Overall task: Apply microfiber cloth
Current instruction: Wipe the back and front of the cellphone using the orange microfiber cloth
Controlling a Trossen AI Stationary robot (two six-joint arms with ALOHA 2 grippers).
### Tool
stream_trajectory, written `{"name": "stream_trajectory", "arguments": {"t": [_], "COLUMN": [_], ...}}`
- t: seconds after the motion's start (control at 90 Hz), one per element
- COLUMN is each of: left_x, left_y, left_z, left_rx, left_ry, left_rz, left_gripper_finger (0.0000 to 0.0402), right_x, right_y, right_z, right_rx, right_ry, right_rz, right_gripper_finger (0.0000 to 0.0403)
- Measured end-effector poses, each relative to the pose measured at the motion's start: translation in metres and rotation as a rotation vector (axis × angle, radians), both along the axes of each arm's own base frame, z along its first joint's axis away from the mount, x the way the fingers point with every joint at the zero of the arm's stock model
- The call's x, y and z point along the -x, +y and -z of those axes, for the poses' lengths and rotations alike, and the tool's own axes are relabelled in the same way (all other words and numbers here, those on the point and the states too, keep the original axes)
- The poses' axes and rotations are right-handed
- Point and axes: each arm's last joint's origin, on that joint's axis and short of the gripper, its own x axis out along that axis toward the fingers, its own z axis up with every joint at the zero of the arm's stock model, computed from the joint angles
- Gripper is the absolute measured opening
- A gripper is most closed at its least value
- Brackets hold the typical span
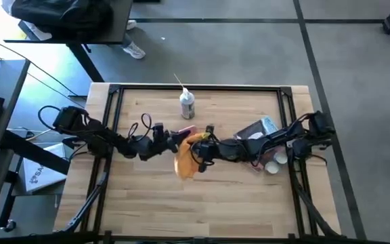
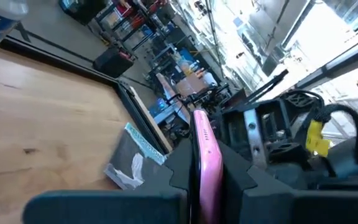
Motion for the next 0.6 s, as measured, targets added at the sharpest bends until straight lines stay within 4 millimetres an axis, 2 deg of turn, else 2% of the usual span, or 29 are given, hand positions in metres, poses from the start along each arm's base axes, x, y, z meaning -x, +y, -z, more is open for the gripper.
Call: {"name": "stream_trajectory", "arguments": {"t": [0.2,0.467,0.6], "left_x": [0.001,0.001,0.001], "left_y": [-0.005,-0.01,-0.01], "left_z": [-0.001,-0.002,-0.005], "left_rx": [-0.001,-0.001,0.0], "left_ry": [-0.007,-0.022,-0.038], "left_rz": [0.027,0.112,0.117], "left_gripper_finger": [0.0015,0.0015,0.0015], "right_x": [0.007,0.029,0.036], "right_y": [-0.002,-0.013,-0.013], "right_z": [-0.012,-0.037,-0.041], "right_rx": [0.064,0.133,0.178], "right_ry": [0.023,0.098,0.153], "right_rz": [0.031,0.155,0.127], "right_gripper_finger": [0.0,0.0,0.0]}}
